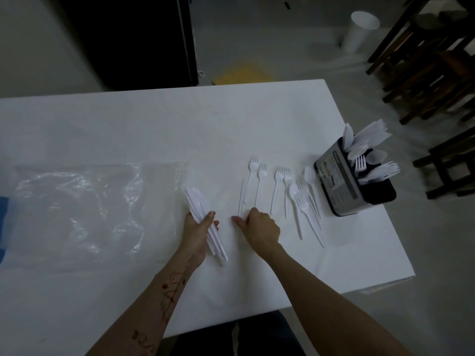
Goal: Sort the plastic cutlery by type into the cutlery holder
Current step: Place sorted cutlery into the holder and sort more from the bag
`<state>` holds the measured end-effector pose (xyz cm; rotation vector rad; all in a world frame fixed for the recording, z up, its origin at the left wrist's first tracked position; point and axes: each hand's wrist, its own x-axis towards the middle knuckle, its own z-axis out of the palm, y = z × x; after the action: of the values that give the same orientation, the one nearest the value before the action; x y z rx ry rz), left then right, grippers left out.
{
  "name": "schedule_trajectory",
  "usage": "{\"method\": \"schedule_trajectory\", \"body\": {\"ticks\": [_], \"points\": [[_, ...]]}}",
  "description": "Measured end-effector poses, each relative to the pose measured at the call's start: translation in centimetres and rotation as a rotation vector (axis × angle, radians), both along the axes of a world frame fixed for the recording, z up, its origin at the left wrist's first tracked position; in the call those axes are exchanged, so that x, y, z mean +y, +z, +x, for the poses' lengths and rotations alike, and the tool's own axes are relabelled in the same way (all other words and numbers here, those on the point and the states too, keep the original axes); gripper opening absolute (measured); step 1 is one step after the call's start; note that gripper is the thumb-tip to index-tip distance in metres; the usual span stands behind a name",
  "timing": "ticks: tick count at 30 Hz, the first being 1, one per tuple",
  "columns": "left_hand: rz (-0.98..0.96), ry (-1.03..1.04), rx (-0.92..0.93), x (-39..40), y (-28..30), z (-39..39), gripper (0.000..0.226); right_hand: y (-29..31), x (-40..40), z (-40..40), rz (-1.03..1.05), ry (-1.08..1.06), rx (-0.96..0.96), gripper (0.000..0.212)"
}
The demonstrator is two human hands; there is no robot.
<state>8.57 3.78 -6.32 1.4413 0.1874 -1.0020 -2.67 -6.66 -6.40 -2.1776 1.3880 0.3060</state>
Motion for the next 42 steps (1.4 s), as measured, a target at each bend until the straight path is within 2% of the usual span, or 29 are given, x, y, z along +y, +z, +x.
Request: {"method": "schedule_trajectory", "body": {"ticks": [5, 7, 9, 11, 16, 19, 26, 29, 32, 35, 42], "points": [[-0.045, -0.007, 0.034, 0.9, -0.1, 0.3, 0.027, 0.0, -0.1, 0.5, 0.009, 0.109, 0.025, 0.027], [-0.049, -0.010, 0.052, 0.9, 0.0, 0.1, 0.027, 0.4, -0.1, -0.1, 0.022, 0.104, -0.087, 0.021], [-0.059, -0.021, 0.067, 0.5, 0.4, -0.1, 0.028, 0.9, 0.0, -1.0, 0.087, 0.126, -0.283, 0.020], [-0.080, -0.037, 0.082, 0.1, 1.1, -0.4, 0.028, 1.7, 0.2, -1.9, 0.109, 0.210, -0.385, 0.017], [-0.128, -0.071, 0.120, -1.3, 2.6, -1.1, 0.024, 3.6, 0.2, -3.4, -0.030, 0.426, -0.377, 0.017], [-0.129, -0.117, 0.100, -2.1, 3.2, -1.5, 0.019, 4.7, -0.2, -4.4, -0.099, 0.465, -0.376, 0.018], [-0.137, -0.221, 0.058, -5.5, 4.4, -3.5, 0.032, 6.5, -2.5, -7.3, -0.129, 0.463, -0.414, 0.023], [-0.156, -0.192, 0.086, -7.7, 5.0, -4.3, 0.042, 7.5, -5.5, -8.0, -0.156, 0.318, -0.474, 0.026], [-0.173, -0.125, 0.079, -10.8, 6.2, -4.9, 0.042, 8.9, -10.6, -8.6, -0.238, 0.170, -0.545, 0.016], [-0.207, -0.067, 0.063, -15.1, 8.3, -6.0, 0.038, 11.1, -16.0, -9.3, -0.286, 0.122, -0.564, 0.017], [-0.310, 0.062, 0.023, -25.5, 12.4, -7.4, 0.043, 13.9, -26.0, -11.3, -0.350, 0.213, -0.400, 0.022]]}}
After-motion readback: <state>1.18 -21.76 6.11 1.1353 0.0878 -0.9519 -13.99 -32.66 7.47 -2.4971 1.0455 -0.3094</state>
